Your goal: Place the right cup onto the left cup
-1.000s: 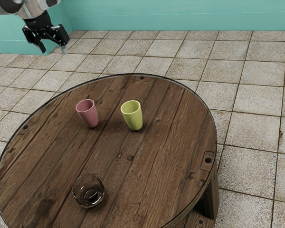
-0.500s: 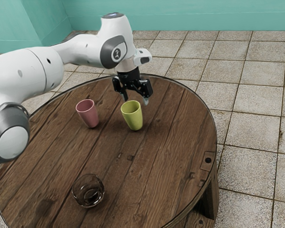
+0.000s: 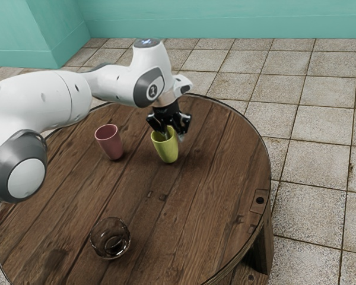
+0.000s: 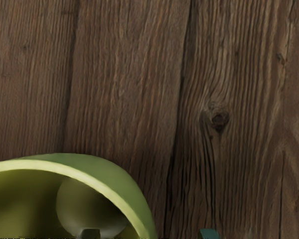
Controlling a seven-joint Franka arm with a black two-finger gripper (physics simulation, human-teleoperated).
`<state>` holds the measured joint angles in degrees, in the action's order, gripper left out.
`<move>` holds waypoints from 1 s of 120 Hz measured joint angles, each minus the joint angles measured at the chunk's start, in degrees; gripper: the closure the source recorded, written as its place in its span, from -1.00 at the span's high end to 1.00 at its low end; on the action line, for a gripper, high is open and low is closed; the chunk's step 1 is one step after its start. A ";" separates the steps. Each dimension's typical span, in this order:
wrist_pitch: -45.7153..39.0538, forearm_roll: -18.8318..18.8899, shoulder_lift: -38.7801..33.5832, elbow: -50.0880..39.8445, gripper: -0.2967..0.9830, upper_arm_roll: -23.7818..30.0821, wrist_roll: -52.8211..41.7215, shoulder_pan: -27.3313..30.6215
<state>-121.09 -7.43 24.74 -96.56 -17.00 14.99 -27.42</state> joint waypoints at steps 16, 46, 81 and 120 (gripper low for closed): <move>-0.56 -0.05 -0.01 -0.93 -0.49 -0.11 2.03 0.33; -0.97 -0.03 0.04 -1.22 -0.64 -0.13 4.89 0.43; 5.36 5.08 -7.06 -0.53 -0.67 -1.40 7.23 1.90; 12.32 12.31 -11.83 1.95 -0.68 -3.80 9.40 10.38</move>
<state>-108.77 4.88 12.91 -94.61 -20.80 24.40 -17.04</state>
